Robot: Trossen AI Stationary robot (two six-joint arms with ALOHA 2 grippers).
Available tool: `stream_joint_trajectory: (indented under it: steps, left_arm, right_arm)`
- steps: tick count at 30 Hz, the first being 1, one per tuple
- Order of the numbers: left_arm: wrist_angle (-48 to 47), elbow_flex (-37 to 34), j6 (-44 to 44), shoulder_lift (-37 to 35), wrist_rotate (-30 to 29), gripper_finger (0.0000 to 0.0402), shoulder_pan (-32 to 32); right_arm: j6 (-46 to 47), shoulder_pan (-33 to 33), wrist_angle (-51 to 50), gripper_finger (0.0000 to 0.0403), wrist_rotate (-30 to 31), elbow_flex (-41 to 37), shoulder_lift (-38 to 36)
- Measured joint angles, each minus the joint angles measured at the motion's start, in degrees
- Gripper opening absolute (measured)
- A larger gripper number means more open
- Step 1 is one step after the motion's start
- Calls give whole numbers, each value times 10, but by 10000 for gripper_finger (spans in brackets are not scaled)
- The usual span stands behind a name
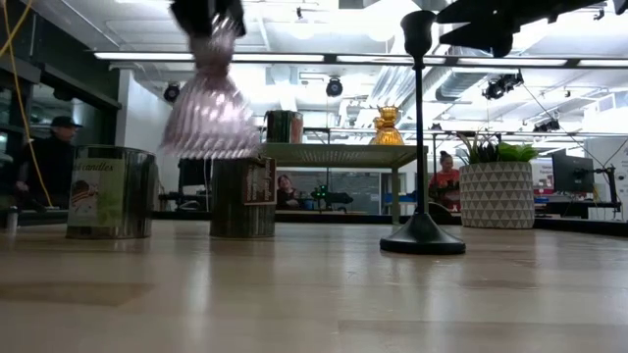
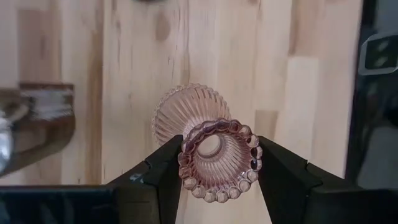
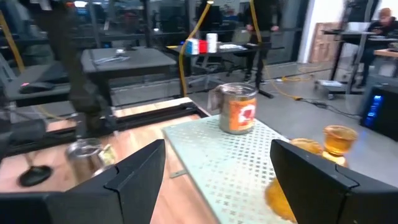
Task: Pick & Place candle stick holders
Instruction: Put the violet candle holder on the shelf
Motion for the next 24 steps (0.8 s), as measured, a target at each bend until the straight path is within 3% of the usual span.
stream_joint_trajectory:
  steps: [11,16,24]
  left_arm:
    - [-33,109,-1,0,-27,166,82]
    - [-48,148,17,0,-29,166,120]
    - [-100,192,38,0,-52,166,164]
  right_arm:
    - [28,0,16,284,-83,0,29]
    - [29,2,89,284,-145,0,88]
    - [28,22,220,284,-172,0,205]
